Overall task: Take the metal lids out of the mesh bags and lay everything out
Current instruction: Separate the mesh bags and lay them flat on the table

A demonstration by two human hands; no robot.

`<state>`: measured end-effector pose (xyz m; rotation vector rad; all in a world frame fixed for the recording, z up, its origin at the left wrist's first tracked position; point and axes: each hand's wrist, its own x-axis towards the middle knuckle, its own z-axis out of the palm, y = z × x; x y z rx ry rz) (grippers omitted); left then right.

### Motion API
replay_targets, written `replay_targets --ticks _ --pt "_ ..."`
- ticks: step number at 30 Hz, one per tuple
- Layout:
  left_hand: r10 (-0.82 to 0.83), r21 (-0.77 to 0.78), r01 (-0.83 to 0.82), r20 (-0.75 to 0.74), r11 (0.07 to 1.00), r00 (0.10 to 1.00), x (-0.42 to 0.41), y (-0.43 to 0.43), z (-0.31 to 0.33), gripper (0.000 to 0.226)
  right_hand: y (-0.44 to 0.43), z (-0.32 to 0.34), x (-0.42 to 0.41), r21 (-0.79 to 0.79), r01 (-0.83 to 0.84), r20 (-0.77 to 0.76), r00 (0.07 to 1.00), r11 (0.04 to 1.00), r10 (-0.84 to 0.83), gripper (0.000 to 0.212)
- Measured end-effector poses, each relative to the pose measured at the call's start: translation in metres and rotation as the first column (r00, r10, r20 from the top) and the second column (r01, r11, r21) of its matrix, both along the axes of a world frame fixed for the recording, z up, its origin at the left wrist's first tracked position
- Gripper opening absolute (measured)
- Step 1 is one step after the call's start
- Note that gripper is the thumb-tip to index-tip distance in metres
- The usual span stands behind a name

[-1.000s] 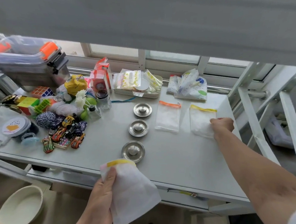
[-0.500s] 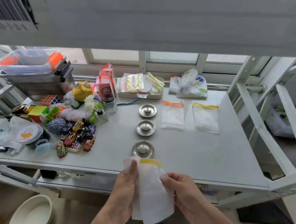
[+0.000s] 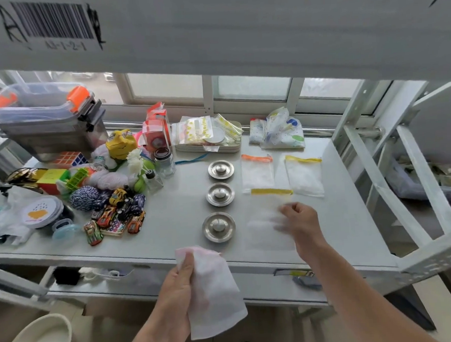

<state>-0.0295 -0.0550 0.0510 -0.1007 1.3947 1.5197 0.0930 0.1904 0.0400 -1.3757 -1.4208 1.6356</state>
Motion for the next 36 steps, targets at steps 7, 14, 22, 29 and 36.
replay_targets --ticks 7,14,22,29,36 --pt "-0.018 -0.007 0.018 -0.024 1.000 1.000 -0.004 -0.007 0.001 0.057 0.006 -0.043 0.008 0.200 -0.062 0.466 0.884 0.978 -0.039 0.034" --pt "-0.054 0.007 0.054 -0.015 0.999 0.998 0.002 0.000 -0.006 0.056 0.013 -0.047 -0.003 0.245 -0.127 0.502 0.865 0.961 -0.013 0.034" --pt "-0.150 0.013 0.151 -0.044 0.989 0.988 0.030 0.054 -0.006 0.052 -0.031 -0.014 0.040 -0.075 -0.042 0.216 0.975 0.996 0.057 0.036" --pt "-0.435 0.094 0.439 -0.058 0.894 0.898 0.078 0.131 -0.005 0.034 -0.025 0.012 0.097 -0.230 -0.098 -0.160 0.985 0.968 0.062 0.011" --pt "-0.338 0.154 0.368 -0.188 0.917 0.922 0.099 0.207 0.002 0.032 0.043 0.028 0.122 0.130 0.040 -0.142 0.990 0.991 -0.021 0.013"
